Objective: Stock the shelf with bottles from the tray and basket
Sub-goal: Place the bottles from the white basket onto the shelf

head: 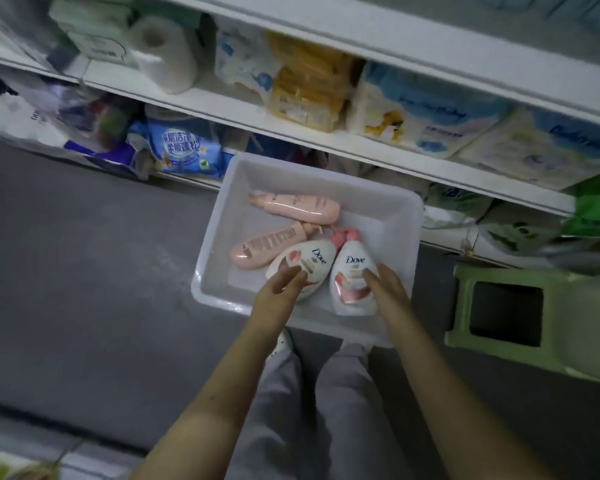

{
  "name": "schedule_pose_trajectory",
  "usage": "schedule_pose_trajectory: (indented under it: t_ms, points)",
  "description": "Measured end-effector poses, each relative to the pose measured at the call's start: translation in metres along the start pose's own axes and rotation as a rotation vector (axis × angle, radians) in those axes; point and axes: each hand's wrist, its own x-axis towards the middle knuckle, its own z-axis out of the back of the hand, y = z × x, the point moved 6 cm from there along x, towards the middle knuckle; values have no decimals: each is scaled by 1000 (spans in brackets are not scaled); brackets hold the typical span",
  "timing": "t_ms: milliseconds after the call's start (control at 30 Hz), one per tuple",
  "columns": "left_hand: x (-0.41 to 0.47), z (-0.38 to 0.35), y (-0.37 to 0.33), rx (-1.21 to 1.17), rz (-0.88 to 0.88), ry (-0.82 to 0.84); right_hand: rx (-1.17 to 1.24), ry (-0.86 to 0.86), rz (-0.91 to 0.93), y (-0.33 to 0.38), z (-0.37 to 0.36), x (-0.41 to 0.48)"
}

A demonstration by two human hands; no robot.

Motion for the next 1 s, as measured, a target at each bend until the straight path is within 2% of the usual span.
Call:
schedule_pose_trajectory:
  t_ms: [200,433,533,600,800,1000]
  points:
    - [52,-58,37,50,139,162,-46,-33,-2,-8,-7,51]
    - [92,-91,57,-19,339,185,-113,2,-70,-26,-12,72]
    - [101,-92,67,-2,348,109,-166,15,-67,-45,-7,97]
    - [101,-94,70,7,310,84,-175,18,-98,-29,-10,85]
    - [98,-97,72,33,257,61,-54,5,-154,-29,-9,81]
    - [99,-101,75,-135,280,21,73,52,-188,-24,-5,77]
